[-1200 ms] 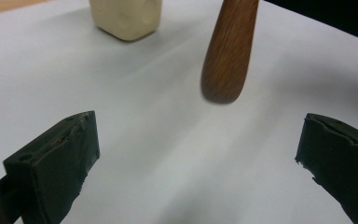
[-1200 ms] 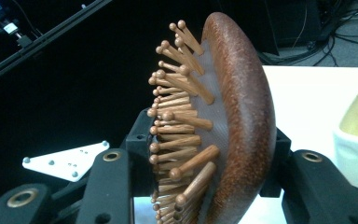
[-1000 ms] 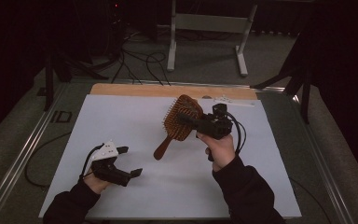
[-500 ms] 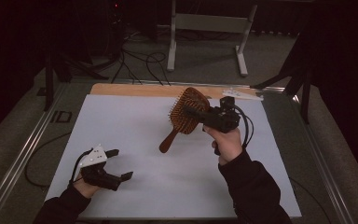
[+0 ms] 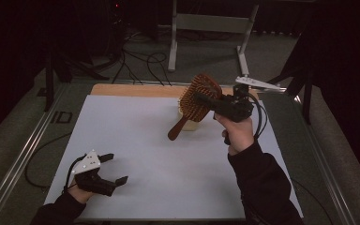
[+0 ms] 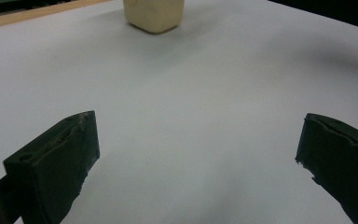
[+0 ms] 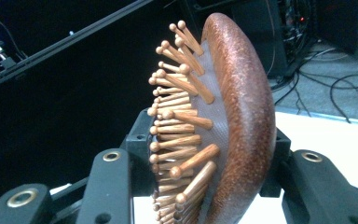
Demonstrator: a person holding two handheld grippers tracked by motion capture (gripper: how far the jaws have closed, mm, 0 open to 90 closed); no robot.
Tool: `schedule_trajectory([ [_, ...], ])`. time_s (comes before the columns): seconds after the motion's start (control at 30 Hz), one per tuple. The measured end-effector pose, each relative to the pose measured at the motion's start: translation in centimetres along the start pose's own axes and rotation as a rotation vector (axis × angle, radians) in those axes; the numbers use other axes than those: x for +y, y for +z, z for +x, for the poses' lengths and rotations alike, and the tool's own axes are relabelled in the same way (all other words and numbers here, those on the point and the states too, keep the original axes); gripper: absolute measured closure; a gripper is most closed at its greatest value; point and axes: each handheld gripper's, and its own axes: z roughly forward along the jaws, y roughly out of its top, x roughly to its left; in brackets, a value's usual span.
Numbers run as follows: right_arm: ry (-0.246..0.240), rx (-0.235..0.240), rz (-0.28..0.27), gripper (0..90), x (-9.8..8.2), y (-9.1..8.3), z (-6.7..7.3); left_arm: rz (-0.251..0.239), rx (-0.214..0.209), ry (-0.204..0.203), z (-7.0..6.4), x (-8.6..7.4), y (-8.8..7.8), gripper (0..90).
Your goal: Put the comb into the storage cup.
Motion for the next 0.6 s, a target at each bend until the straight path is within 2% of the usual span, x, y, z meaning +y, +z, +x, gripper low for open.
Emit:
schedule_trajectory([
  [0.6, -0.035, -0.074, -0.049, 52.4, 3.6, -1.0, -1.1, -0.021, 0.019, 0.021, -0.3, -0.2, -0.1, 0.0],
])
